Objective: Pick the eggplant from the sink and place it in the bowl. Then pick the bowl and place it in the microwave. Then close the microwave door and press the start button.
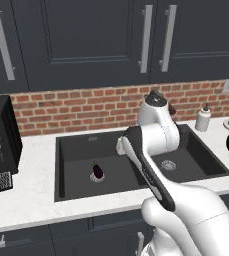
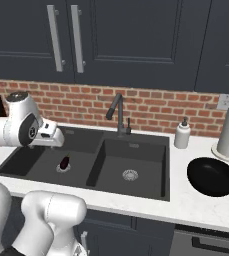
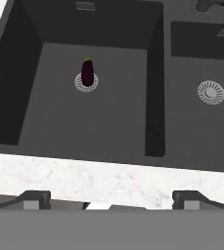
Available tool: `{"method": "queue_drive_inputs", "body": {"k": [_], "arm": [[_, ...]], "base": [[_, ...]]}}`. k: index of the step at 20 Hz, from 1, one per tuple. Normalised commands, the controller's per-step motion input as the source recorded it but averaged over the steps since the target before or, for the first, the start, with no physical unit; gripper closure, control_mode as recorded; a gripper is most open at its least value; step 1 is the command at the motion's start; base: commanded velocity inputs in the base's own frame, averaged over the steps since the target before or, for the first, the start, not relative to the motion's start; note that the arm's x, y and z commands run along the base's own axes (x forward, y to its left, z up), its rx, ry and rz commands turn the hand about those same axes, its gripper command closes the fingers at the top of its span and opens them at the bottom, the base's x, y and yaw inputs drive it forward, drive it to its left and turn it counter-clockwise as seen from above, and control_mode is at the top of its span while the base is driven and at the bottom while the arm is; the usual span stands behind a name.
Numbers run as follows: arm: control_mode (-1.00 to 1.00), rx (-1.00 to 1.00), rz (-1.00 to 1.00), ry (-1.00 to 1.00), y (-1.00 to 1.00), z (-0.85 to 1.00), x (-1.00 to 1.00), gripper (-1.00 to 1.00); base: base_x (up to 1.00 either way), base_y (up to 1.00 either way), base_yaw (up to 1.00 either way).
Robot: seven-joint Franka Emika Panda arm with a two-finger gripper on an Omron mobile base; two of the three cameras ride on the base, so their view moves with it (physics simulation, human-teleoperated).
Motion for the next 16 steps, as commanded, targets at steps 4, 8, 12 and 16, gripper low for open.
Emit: {"method": "queue_drive_inputs", "body": {"k": [4,8,12,16], "arm": [[-1.0,0.0,0.0,0.16,0.26,-0.51,0.51,-1.0],[-1.0,0.0,0.02,0.21,0.31,-0.4,0.62,-1.0],[-1.0,0.0,0.0,0.15,0.2,-0.3,0.56,-1.0],[-1.0,0.0,0.0,0.13,0.18,-0.34,0.51,-1.0]], "base": [[0.0,0.0,0.0],[0.0,0.0,0.0],[0.0,0.0,0.0],[0.0,0.0,0.0]]}}
